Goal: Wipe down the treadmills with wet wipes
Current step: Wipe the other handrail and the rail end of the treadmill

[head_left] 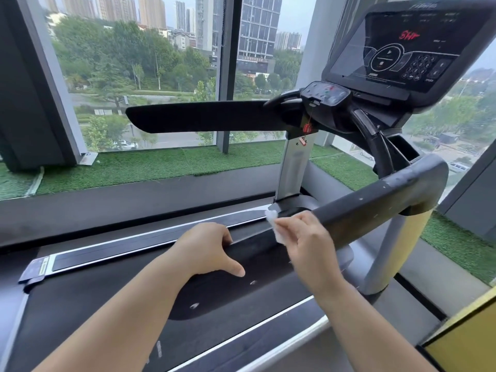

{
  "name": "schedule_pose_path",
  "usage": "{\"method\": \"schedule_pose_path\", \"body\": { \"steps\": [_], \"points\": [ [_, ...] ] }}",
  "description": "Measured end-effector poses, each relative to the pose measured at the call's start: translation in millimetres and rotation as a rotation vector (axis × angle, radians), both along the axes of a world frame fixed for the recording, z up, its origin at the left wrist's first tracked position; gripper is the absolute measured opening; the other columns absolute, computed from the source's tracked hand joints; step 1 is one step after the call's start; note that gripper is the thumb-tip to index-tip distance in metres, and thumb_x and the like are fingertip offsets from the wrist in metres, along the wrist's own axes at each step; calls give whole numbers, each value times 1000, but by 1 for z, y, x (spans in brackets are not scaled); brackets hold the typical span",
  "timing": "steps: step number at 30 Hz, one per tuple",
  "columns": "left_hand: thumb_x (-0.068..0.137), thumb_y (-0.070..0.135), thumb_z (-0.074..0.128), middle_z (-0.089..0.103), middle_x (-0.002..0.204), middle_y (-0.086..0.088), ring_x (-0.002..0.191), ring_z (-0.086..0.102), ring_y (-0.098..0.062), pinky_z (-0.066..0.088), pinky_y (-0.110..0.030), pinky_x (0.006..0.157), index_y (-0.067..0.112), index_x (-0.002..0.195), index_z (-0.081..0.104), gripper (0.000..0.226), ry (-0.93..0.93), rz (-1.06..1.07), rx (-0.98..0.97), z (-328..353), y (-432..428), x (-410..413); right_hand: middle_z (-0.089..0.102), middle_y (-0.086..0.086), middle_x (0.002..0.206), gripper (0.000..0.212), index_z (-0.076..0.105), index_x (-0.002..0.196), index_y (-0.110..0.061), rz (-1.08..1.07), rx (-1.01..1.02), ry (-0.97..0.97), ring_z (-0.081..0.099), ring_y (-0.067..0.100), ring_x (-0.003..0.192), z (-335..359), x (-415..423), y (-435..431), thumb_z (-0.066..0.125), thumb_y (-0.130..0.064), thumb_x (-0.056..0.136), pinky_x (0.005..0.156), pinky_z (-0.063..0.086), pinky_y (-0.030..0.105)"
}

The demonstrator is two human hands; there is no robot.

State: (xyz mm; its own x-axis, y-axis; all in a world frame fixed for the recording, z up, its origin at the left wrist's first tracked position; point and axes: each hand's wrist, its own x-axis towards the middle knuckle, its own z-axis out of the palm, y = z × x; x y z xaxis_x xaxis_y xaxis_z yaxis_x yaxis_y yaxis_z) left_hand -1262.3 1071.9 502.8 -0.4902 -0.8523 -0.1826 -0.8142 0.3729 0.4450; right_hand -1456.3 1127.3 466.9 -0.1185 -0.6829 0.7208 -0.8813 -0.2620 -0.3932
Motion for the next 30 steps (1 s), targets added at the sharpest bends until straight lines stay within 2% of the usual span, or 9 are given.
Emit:
{"method": "schedule_pose_path", "body": {
  "steps": [4,6,11,17,20,22,25,26,30],
  "points": [
    [65,44,79,52,69,7,65,47,-10,34,-24,55,19,73,54,36,8,4,-45,-2,2,-1,51,0,73,24,70,101,-20,255,38,-9,50,15,64,-14,59,11,51,-32,92,61,45,23],
    [63,44,80,52,68,9,64,47,-8,33,-23,53,23,70,52,36,54,21,-36,-5,2,1,51,-1,73,25,69,99,-19,233,6,-2,50,16,63,-20,56,9,50,-35,95,57,47,30],
    [62,49,81,59,98,13,89,55,-8,45,-21,76,27,107,61,54,69,24,-8,-7,0,5,54,1,72,20,73,87,-9,125,13,51,54,19,64,-19,20,1,57,-20,89,63,47,29],
    [69,51,77,55,116,9,108,53,-11,45,-27,92,25,124,55,65,50,-32,-36,-3,4,-7,56,4,72,11,74,85,-6,-163,11,-44,59,25,65,-1,-44,-11,66,-13,84,67,40,19],
    [70,53,75,53,120,8,111,52,-12,45,-31,94,26,126,52,67,30,-30,-88,1,6,-24,53,-2,76,10,74,93,-9,-103,33,-104,57,18,67,3,-27,-5,68,-12,86,69,39,13],
    [68,54,75,54,117,8,108,53,-13,46,-30,90,28,120,53,62,3,-7,-115,1,6,-34,51,-4,75,22,74,97,-11,22,58,-53,53,12,68,3,1,1,61,-28,91,68,41,16],
    [66,52,76,57,103,9,92,53,-14,44,-29,72,29,93,50,43,-23,35,-145,-2,5,-40,45,-14,72,78,71,98,-8,158,176,16,49,-4,69,-9,19,2,35,-75,83,62,37,8],
    [65,52,76,58,103,10,92,54,-14,44,-28,71,29,94,51,44,-30,39,-146,-4,4,-41,44,-16,72,87,70,98,-8,161,182,56,48,-6,67,-10,17,0,27,-81,78,61,36,6],
    [65,56,75,56,115,12,104,55,-11,49,-29,83,32,120,53,64,-42,41,-132,-5,3,-39,48,3,68,40,74,100,-16,125,45,172,47,18,59,-7,-8,-2,41,-38,100,54,47,29]
  ]
}}
